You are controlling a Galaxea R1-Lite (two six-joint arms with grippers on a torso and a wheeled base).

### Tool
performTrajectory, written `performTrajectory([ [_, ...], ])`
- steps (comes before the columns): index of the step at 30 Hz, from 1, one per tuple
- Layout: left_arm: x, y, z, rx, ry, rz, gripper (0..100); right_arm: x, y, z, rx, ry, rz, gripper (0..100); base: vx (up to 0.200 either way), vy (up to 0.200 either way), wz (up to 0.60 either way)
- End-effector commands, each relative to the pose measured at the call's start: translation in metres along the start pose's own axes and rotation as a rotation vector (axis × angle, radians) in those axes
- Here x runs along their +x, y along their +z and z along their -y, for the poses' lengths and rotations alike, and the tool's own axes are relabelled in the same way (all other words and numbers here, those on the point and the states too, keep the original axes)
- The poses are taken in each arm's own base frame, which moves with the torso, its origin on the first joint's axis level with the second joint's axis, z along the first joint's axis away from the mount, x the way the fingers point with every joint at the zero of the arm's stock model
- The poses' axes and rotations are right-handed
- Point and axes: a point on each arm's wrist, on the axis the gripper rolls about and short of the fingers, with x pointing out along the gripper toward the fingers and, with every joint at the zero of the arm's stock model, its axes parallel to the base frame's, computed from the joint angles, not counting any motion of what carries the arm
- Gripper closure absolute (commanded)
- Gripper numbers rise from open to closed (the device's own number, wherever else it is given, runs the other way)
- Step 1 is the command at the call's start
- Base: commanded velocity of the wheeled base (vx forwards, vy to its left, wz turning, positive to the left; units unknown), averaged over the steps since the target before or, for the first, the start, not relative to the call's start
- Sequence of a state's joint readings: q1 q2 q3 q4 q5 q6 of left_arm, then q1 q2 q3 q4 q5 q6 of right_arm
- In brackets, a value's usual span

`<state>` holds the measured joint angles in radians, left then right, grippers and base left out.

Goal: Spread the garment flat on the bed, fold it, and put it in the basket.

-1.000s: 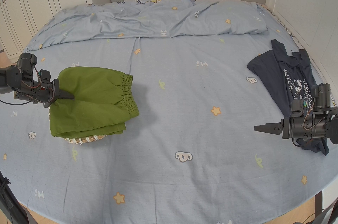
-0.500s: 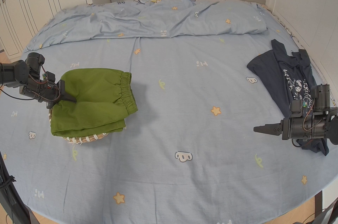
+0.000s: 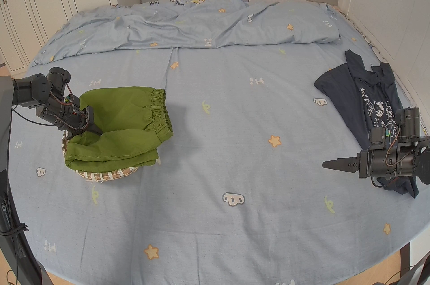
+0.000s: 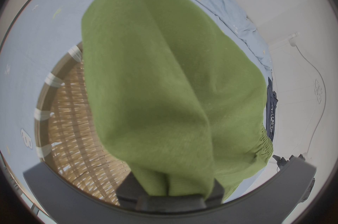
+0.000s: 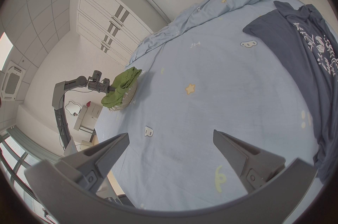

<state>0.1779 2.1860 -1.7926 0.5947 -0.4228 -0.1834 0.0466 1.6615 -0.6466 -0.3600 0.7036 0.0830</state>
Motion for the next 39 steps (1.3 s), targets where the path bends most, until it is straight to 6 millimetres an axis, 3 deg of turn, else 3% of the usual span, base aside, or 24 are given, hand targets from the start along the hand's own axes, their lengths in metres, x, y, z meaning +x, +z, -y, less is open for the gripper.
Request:
performTrajectory([
  [1, 0.010, 0.001, -0.002, -0.006, 0.002, -0.021, 100, 0.000, 0.000, 0.000, -0.001, 0.001, -0.001, 0, 0.000, 0.000, 0.00],
  [8, 0.003, -0.001, 0.003, -0.008, 0.003, -0.038, 100, 0.000, 0.000, 0.000, -0.001, 0.000, 0.000, 0, 0.000, 0.000, 0.00],
  [9, 0.002, -0.001, 0.004, -0.009, 0.003, -0.044, 0, 0.000, 0.000, 0.000, -0.001, 0.000, 0.000, 0, 0.000, 0.000, 0.00],
  [11, -0.001, -0.003, 0.008, -0.005, 0.001, -0.051, 0, 0.000, 0.000, 0.000, -0.001, 0.000, 0.000, 0, 0.000, 0.000, 0.00],
  [18, -0.044, -0.007, 0.030, 0.030, 0.094, 0.001, 0, 0.000, 0.000, 0.000, -0.001, 0.000, 0.000, 0, 0.000, 0.000, 0.00],
  [25, -0.073, -0.013, 0.045, 0.050, 0.194, 0.054, 0, 0.000, -0.001, 0.000, 0.000, 0.000, -0.002, 0, 0.000, 0.000, 0.00],
  [30, -0.119, -0.026, 0.063, 0.044, 0.266, 0.103, 0, -0.001, 0.000, -0.002, -0.004, 0.000, 0.004, 0, 0.000, 0.000, 0.00],
  [32, -0.136, -0.035, 0.074, 0.048, 0.254, 0.122, 0, -0.007, 0.000, -0.007, -0.020, -0.003, 0.020, 0, 0.000, 0.000, 0.00],
  [35, -0.179, -0.072, 0.098, 0.056, 0.215, 0.139, 0, -0.037, -0.002, -0.030, -0.148, -0.078, 0.110, 0, 0.000, 0.000, 0.00],
  [38, -0.207, -0.109, 0.109, 0.079, 0.180, 0.154, 0, -0.070, -0.009, -0.058, -0.231, -0.080, 0.215, 0, 0.000, 0.000, 0.00],
  [39, -0.211, -0.114, 0.110, 0.083, 0.174, 0.158, 0, -0.073, -0.010, -0.060, -0.235, -0.078, 0.221, 0, 0.000, 0.000, 0.00],
])
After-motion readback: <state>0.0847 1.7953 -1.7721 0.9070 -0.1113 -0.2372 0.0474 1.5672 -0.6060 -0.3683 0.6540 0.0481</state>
